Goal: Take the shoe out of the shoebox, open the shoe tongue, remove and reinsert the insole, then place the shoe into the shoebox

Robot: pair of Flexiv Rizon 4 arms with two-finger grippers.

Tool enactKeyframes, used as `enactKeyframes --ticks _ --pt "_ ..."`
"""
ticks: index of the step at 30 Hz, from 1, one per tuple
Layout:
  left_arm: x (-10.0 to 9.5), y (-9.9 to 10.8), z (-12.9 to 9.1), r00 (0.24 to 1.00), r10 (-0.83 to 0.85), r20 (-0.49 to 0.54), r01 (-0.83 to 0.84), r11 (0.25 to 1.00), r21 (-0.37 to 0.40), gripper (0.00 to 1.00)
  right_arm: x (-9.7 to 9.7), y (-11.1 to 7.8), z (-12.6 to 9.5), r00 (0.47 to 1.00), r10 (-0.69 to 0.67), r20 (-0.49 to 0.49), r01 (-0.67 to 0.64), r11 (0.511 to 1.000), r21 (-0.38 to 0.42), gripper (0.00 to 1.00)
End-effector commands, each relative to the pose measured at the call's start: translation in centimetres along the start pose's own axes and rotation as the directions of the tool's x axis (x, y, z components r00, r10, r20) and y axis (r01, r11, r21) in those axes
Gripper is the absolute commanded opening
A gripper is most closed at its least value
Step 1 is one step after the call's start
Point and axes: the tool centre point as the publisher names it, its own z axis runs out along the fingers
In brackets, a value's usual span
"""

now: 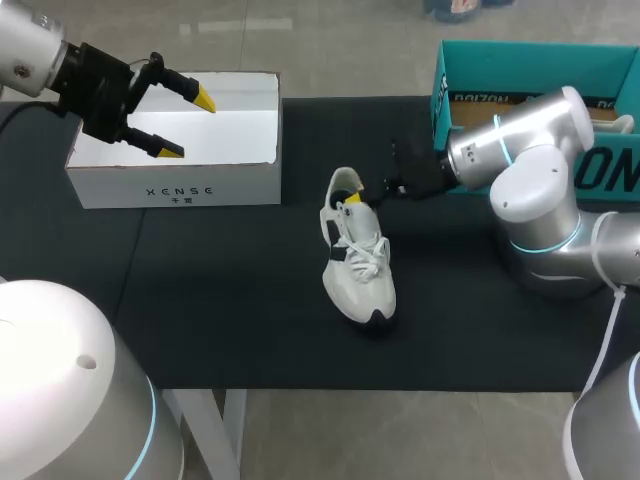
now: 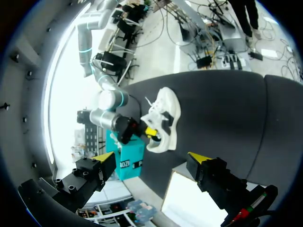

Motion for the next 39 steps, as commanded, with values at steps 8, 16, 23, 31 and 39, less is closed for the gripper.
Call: enactKeyframes --ticks 8,16,23,31,39 --pt "0.0 0.0 0.0 1.0 0.0 -0.004 0.0 1.0 0.0 1.0 0.9 2.0 -0.5 0.999 -0.031 0.036 0.03 0.999 0.026 1.0" --pt "0.0 0.0 0.0 1.0 0.0 -0.004 0.0 1.0 0.0 1.0 1.2 3.1 -1.5 0.997 -0.052 0.058 0.05 0.998 0.03 1.0" --pt "0.0 0.0 0.0 1.0 0.0 -0.004 0.0 1.0 0.0 1.0 2.2 3.9 -2.3 0.994 -0.072 0.081 0.07 0.997 0.03 1.0" --pt "0.0 0.0 0.0 1.0 0.0 -0.004 0.0 1.0 0.0 1.0 3.9 4.0 -3.1 0.973 -0.047 0.226 0.013 0.989 0.149 0.2" --pt "0.0 0.0 0.0 1.0 0.0 -0.004 0.0 1.0 0.0 1.0 5.1 3.8 -4.0 0.914 -0.057 0.401 -0.064 0.957 0.283 0.0"
